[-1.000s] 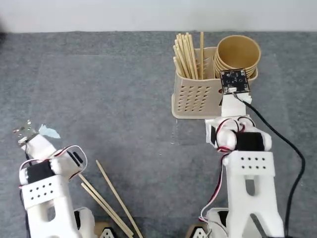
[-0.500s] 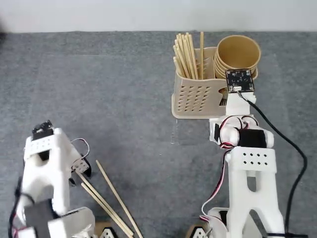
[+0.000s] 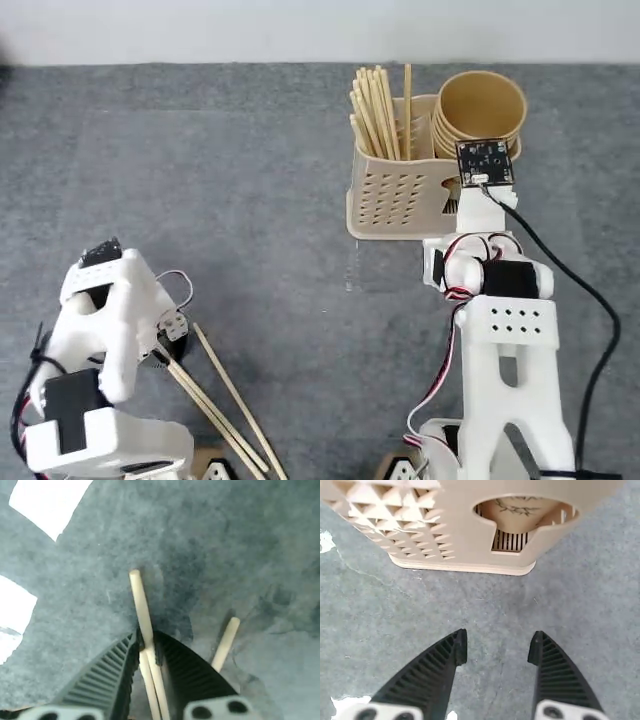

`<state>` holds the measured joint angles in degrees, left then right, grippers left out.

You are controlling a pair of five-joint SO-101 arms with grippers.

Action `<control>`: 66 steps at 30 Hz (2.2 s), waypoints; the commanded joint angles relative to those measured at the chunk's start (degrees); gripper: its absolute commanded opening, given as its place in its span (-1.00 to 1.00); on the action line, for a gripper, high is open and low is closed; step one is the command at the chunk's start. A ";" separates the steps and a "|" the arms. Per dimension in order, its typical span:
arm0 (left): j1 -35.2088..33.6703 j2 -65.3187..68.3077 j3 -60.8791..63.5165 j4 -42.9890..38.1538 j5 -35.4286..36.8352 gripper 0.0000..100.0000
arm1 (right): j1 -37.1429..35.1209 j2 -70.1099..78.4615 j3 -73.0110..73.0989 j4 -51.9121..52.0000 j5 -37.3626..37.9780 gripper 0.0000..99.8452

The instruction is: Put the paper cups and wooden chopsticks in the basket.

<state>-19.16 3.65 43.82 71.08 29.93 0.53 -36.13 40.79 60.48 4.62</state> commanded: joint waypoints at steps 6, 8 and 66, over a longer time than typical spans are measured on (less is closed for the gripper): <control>6.42 2.29 -4.88 -4.40 9.23 -0.97 | 0.13 -0.04 -0.53 -1.01 -0.18 -0.58; 8.53 2.29 -6.46 -4.40 11.43 -0.98 | 0.13 -0.04 -0.53 -1.01 -0.18 -0.58; 27.78 -9.32 -73.89 -17.23 13.89 -0.98 | 8.04 0.04 -0.35 -3.47 -0.35 -0.58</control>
<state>5.89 -2.42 -27.21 59.03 44.35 8.18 -36.13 40.79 58.11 4.62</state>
